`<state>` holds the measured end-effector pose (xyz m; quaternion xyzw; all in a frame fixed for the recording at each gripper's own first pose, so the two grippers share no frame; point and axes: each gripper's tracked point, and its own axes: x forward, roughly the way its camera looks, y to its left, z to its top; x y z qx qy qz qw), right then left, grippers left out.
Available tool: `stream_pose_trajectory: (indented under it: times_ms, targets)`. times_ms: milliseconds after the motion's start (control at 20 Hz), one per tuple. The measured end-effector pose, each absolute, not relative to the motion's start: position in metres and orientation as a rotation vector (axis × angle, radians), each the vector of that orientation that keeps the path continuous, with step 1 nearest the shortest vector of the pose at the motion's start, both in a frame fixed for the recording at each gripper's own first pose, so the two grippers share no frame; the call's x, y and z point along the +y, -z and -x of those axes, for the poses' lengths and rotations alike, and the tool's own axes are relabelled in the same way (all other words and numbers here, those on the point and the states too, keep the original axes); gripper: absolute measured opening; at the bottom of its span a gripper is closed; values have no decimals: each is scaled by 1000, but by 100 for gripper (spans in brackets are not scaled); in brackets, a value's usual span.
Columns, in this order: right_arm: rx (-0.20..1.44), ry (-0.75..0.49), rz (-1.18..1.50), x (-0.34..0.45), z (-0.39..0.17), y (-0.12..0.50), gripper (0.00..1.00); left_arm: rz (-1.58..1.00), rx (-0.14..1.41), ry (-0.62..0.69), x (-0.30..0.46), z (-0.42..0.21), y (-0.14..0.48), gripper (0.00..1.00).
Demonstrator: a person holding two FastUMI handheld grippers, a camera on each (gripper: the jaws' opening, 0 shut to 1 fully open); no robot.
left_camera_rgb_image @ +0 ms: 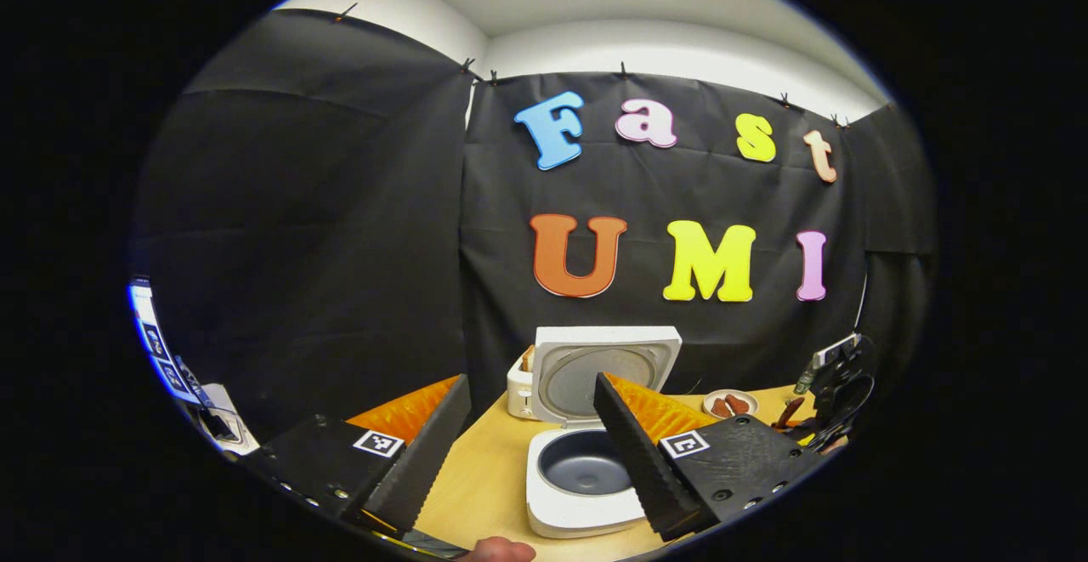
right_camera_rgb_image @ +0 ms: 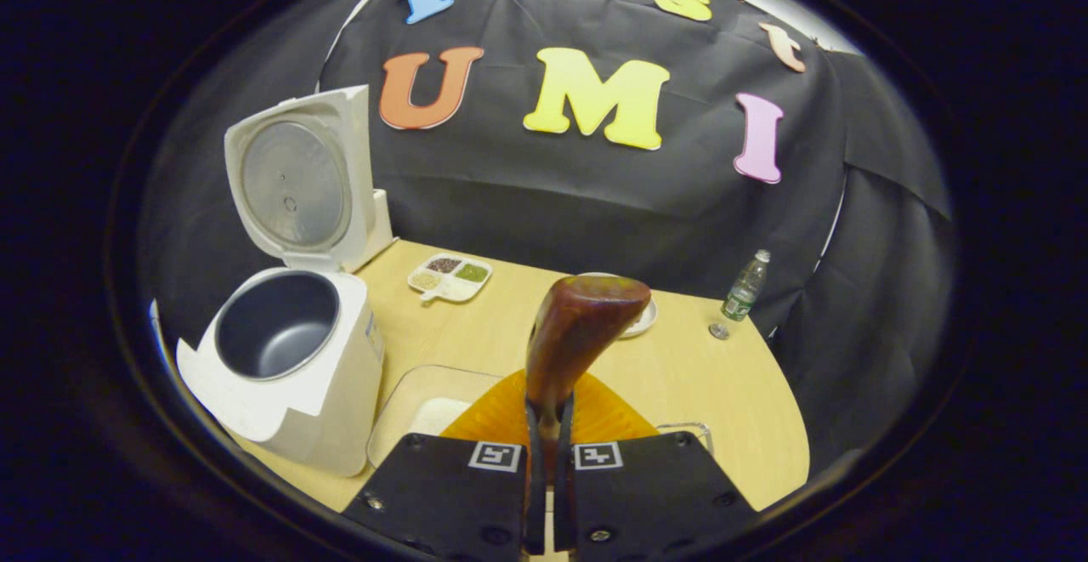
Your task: Close the left gripper, press the button to open the rice cooker; take a wooden spoon from the chopstick holder with the right hand, scoop a spoonful of rice and pour it into the rice cooker, then put the wooden spoon back into the chopstick holder.
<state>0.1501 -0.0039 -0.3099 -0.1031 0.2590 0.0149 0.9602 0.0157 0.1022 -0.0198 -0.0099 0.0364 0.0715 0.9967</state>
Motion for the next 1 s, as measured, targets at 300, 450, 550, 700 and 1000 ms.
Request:
stream_pose_trajectory:
  times_ms: [300, 450, 550, 700, 1000]
  targets:
    - [519, -13, 336, -11, -169, 347, 9, 27, 105, -155, 106, -12, 28, 94]
    - [555, -14, 304, -9, -171, 368, 9, 15, 119, -158, 107, -10, 31, 94]
    - [564, -12, 262, -6, -174, 374, 9, 19, 125, -156, 106, -9, 32, 94]
    - [586, -78, 190, 17, -167, 381, 9, 16, 133, -143, 100, -11, 36, 94]
    - [652, -170, -79, 52, -150, 381, 9, 17, 138, -132, 93, -10, 36, 94]
